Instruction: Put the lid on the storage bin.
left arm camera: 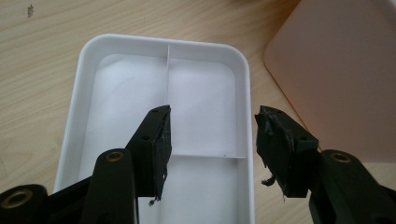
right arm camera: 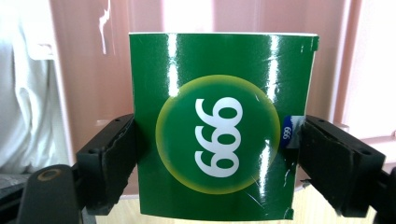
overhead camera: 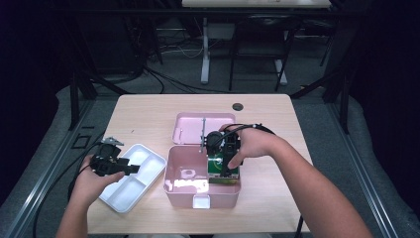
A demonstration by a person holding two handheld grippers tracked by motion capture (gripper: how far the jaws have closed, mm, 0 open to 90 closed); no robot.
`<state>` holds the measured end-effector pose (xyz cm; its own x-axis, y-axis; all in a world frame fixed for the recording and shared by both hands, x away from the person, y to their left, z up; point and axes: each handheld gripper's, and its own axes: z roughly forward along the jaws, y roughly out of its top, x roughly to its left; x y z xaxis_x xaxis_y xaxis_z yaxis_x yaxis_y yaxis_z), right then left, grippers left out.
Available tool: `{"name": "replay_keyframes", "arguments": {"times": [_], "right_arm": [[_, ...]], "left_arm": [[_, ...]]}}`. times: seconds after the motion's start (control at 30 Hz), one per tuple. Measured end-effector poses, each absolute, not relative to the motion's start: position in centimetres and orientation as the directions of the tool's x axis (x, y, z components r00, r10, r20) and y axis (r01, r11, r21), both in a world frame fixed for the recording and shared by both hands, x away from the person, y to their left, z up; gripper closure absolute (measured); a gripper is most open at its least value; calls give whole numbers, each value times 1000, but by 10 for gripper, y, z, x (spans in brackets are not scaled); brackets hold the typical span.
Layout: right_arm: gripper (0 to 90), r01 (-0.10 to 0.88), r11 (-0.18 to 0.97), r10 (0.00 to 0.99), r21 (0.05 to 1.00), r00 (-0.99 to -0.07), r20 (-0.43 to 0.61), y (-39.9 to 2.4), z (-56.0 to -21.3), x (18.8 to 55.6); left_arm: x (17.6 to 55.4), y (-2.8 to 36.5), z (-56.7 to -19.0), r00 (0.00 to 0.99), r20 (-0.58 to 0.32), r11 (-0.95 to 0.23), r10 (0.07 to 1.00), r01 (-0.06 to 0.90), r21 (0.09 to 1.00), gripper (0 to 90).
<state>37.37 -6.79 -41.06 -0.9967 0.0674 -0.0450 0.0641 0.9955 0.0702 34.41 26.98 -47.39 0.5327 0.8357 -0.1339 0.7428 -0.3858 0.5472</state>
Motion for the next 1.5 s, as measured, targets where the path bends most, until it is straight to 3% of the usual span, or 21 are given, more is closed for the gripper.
{"name": "replay_keyframes", "arguments": {"times": [1.5], "right_arm": [[153, 83, 993, 83, 83, -997, -1, -72, -463, 383]], "left_arm": [[346, 269, -477, 536, -136, -392, 833, 746, 539, 456]]}}
